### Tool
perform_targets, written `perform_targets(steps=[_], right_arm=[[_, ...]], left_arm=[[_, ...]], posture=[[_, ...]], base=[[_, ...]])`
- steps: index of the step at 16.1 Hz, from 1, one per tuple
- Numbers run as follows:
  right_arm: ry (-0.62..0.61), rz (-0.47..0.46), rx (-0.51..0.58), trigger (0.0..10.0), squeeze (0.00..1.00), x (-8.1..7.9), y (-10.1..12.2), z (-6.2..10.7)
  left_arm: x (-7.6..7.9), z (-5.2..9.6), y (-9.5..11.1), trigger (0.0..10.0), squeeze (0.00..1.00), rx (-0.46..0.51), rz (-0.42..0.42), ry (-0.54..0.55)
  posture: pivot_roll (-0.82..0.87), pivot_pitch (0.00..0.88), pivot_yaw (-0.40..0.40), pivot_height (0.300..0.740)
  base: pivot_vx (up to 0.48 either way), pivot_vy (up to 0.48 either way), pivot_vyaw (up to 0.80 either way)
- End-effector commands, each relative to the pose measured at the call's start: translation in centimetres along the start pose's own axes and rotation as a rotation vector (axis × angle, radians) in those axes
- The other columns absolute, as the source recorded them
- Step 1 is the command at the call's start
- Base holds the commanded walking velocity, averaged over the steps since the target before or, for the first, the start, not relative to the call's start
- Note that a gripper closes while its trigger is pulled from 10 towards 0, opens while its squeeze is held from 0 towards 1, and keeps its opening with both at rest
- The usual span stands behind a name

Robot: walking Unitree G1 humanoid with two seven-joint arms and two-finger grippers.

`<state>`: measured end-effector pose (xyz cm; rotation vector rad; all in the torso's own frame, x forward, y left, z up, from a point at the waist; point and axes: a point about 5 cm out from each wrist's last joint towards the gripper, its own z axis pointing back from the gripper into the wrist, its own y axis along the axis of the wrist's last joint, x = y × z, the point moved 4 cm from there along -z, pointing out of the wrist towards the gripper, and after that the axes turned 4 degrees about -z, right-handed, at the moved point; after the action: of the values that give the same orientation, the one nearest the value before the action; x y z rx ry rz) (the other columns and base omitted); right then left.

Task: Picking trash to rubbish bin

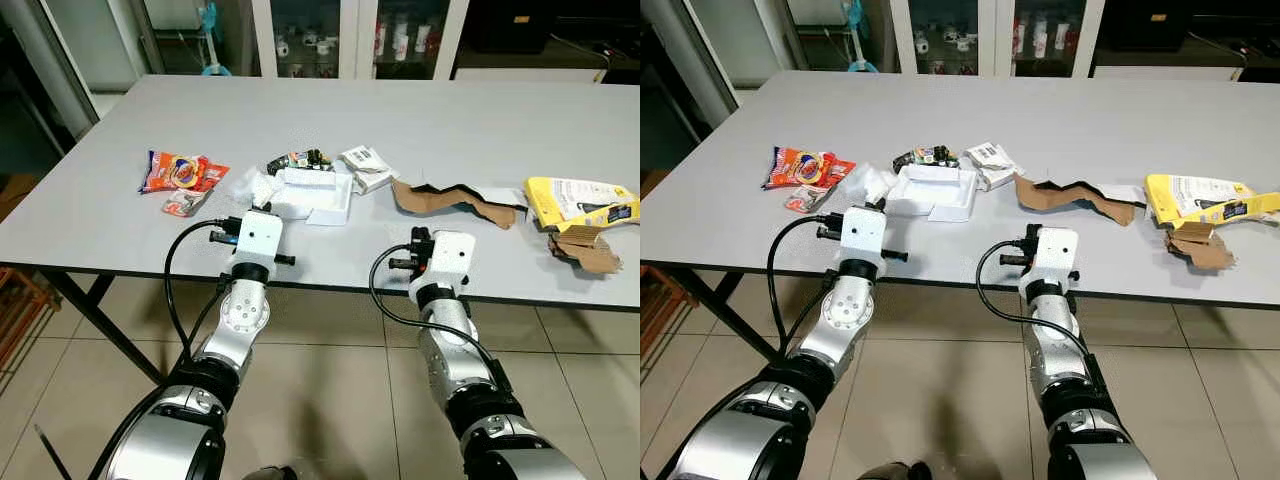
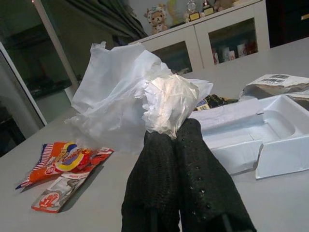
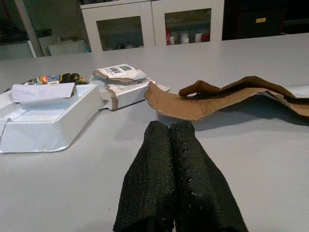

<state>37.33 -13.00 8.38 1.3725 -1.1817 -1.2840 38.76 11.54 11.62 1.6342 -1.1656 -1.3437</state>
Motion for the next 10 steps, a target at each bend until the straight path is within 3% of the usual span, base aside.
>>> perform_targets(steps=[1,3,5,10], right_arm=[[0.001,0.006,0.040,10.0,0.00,-0.1,1.0,-0.4],[-0.037,0.014,0.132,10.0,0.00,0.7,3.3,-1.0],[-0.049,0.015,0.160,10.0,0.00,1.1,4.2,-1.2],[-0.018,0.030,0.142,10.0,0.00,0.4,3.8,-1.3]], left_arm=[[-0.4,0.0,0.1,10.0,0.00,0.009,-0.006,0.023],[-0.8,0.1,0.5,10.0,0.00,0.030,0.020,0.033],[-0.9,0.2,0.7,10.0,0.00,0.047,0.023,0.033],[-1.4,0.1,0.9,10.0,0.00,0.053,0.034,0.052]], posture=[[-0.02,0.015,0.068,0.740],[-0.02,0.017,0.073,0.740],[-0.02,0.017,0.070,0.740],[-0.01,0.013,0.058,0.740]], base=[[0.000,0.000,0.00],[0.000,0.000,0.00],[0.000,0.000,0.27],[0.000,0.000,0.64]])
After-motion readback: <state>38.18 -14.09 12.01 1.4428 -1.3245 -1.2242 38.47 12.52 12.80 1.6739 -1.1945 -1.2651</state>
